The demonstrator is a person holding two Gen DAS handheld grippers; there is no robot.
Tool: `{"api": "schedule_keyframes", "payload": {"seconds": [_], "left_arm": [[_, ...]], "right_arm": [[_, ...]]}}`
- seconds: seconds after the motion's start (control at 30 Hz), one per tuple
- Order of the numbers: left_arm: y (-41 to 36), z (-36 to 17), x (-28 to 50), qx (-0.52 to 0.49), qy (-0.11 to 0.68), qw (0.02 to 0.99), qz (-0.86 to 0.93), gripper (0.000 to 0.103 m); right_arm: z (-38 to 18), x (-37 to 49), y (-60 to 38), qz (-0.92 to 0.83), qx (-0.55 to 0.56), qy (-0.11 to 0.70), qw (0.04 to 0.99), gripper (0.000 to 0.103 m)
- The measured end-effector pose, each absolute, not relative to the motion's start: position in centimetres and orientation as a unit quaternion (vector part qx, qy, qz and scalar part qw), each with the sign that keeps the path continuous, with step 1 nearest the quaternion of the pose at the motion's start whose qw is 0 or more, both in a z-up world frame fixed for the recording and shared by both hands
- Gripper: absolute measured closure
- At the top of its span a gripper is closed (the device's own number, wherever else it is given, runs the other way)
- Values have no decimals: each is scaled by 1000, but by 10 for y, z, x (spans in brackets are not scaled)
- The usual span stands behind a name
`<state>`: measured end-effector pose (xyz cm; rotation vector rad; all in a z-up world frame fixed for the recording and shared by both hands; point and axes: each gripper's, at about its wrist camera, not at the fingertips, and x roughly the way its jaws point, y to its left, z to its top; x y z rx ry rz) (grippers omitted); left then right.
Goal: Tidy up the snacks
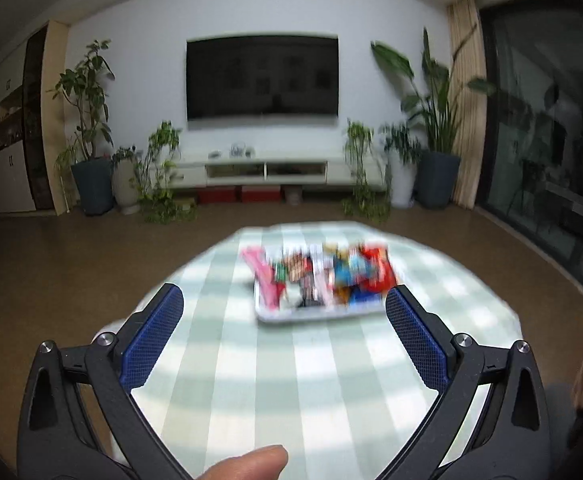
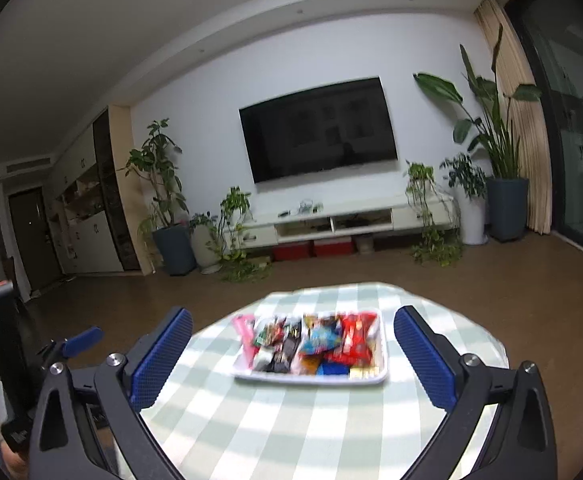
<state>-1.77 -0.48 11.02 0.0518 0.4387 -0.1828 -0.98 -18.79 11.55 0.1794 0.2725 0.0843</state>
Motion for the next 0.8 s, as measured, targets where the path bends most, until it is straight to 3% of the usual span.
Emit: {"api": "schedule_keyframes", "payload": {"seconds": [0.27,0.47,0.8], "left_arm": [[-13,66,-91,34,278,955,-101,0],[-12,38,-94,23,332,940,-74,0],[-13,35,-80,25,344,936,-64,0]], "right_arm": [[90,-69,-184,14,91,168,981,0],[68,-103,-178,-6,95,178,979,0],[40,-111,-161,-19,74,221,972,0]]}}
